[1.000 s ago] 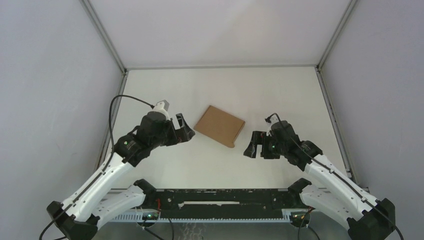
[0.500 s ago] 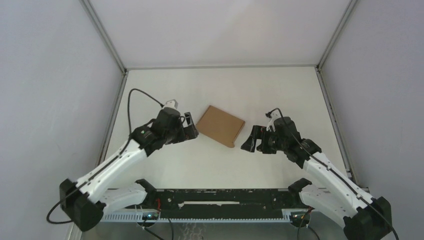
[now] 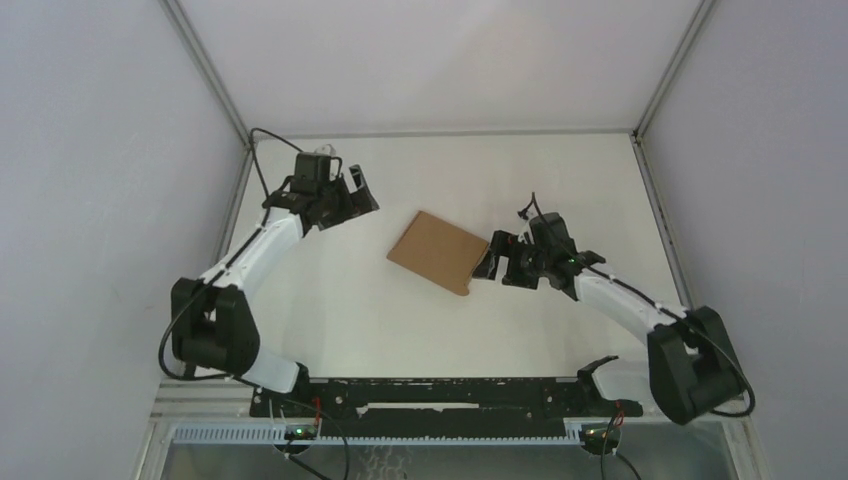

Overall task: Fold the paper box
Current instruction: Close the paper box at the center of the board.

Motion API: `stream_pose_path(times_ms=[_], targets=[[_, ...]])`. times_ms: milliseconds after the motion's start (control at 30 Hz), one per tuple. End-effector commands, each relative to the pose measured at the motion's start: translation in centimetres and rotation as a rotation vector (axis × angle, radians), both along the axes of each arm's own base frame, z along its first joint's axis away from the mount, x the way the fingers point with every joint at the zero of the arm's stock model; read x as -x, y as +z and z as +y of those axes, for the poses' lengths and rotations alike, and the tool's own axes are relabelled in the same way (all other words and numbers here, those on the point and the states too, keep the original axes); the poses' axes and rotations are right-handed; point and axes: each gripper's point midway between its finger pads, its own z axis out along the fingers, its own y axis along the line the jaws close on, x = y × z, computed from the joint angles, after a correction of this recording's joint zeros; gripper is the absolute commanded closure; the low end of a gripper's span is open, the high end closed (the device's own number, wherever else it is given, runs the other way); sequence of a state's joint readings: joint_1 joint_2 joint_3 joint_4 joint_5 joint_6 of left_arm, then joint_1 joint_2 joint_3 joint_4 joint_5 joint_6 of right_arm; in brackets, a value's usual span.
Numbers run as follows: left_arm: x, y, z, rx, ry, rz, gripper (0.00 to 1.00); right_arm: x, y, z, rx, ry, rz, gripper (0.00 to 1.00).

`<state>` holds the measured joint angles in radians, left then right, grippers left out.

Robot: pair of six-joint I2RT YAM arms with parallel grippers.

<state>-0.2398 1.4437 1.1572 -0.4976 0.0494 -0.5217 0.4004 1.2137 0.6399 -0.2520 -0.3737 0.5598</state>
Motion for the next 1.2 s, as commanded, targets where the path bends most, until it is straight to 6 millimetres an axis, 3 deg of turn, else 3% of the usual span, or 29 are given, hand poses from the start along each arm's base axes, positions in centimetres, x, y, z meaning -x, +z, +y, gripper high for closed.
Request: stream_pose_path(times_ms=[0, 333, 600, 900, 1167], targets=[[-3.7, 0.7, -3.8, 0.109, -0.17, -0.086, 0.0, -4.9, 1.6, 1.5, -0.028, -0.017, -0.106, 0.0], [-6.1, -3.7, -5.4, 0.16, -0.226, -0.076, 0.0, -8.9, 1.6, 3.4, -0.108, 0.007, -0.12, 0.0], [-6.8, -5.7, -6.7, 0.215, -0.266, -0.062, 0.0, -10.2, 0.6, 3.9, -0.082, -0.004, -0.096, 0.0], [-6.0, -7.4, -7.6, 0.249, -0.288, -0.036, 0.0, -11.8, 0.5, 4.3, -0.053, 0.007, -0.094, 0.0], [-4.1, -7.7, -8.1, 0.244, -0.3, -0.024, 0.0, -13.6, 0.6, 4.1, -0.045, 0.015, -0.09, 0.0]])
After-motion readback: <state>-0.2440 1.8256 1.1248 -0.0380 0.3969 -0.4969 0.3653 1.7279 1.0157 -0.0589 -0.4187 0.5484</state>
